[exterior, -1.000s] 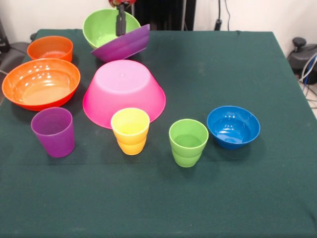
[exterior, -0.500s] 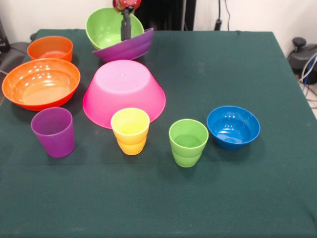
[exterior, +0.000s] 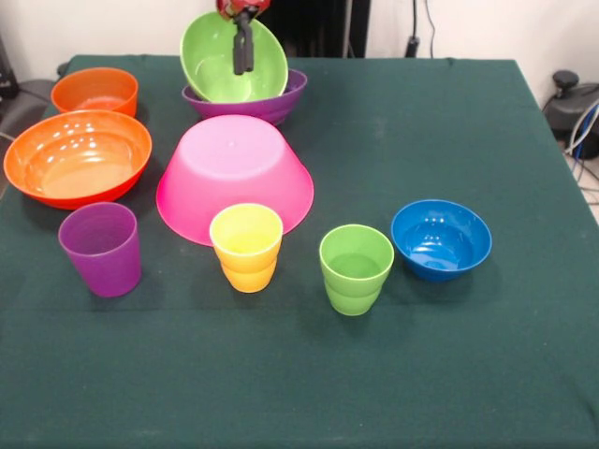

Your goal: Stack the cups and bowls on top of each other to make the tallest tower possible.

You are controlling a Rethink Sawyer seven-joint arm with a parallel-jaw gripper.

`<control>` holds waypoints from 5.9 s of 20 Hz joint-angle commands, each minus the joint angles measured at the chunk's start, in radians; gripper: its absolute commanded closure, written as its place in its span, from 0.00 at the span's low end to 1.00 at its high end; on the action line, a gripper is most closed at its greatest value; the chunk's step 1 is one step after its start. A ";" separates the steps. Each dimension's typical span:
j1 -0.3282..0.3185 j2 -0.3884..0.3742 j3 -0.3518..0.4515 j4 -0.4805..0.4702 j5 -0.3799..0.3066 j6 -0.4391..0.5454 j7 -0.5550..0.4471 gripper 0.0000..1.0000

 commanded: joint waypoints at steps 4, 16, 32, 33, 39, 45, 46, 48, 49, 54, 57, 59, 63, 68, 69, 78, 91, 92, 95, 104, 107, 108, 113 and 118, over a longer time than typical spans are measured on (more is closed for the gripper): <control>0.032 -0.080 0.076 -0.060 -0.099 0.098 -0.091 0.00; 0.033 -0.050 0.129 -0.075 0.003 0.115 -0.145 0.00; 0.058 0.074 0.141 -0.120 0.188 0.050 -0.204 0.00; 0.063 0.073 0.141 -0.119 0.189 0.053 -0.198 0.00; 0.100 0.068 0.140 -0.107 0.224 0.070 -0.169 0.00; 0.133 0.039 0.136 -0.093 0.223 0.109 -0.128 0.00; 0.138 0.037 0.136 -0.092 0.221 0.115 -0.123 0.00; 0.140 0.029 0.141 -0.098 0.202 0.124 -0.107 0.00; 0.140 0.025 0.143 -0.102 0.194 0.130 -0.098 0.00; 0.151 0.026 0.139 -0.105 0.217 0.135 -0.102 0.00; 0.157 0.022 0.142 -0.106 0.222 0.143 -0.098 0.00; 0.154 0.038 0.151 -0.117 0.223 0.142 -0.101 0.00; 0.138 0.076 0.177 -0.155 0.168 0.173 -0.090 0.00; 0.135 0.106 0.209 -0.198 0.057 0.285 -0.058 0.00; 0.138 0.111 0.218 -0.204 0.045 0.306 -0.055 0.00; 0.101 0.114 0.300 -0.225 -0.023 0.401 -0.035 0.00; 0.048 -0.002 0.389 -0.176 -0.142 0.522 0.007 0.00; 0.043 -0.008 0.395 -0.173 -0.146 0.528 0.005 0.00; 0.025 -0.025 0.418 -0.167 -0.163 0.544 0.003 0.00; -0.031 -0.144 0.524 -0.121 -0.312 0.683 0.034 1.00; -0.114 -0.269 0.635 -0.036 -0.352 0.813 0.049 1.00; -0.148 -0.305 0.677 -0.009 -0.351 0.855 0.029 1.00; -0.318 -0.502 0.877 0.147 -0.184 1.053 -0.178 1.00; -0.364 -0.597 0.930 0.179 -0.043 1.188 -0.290 1.00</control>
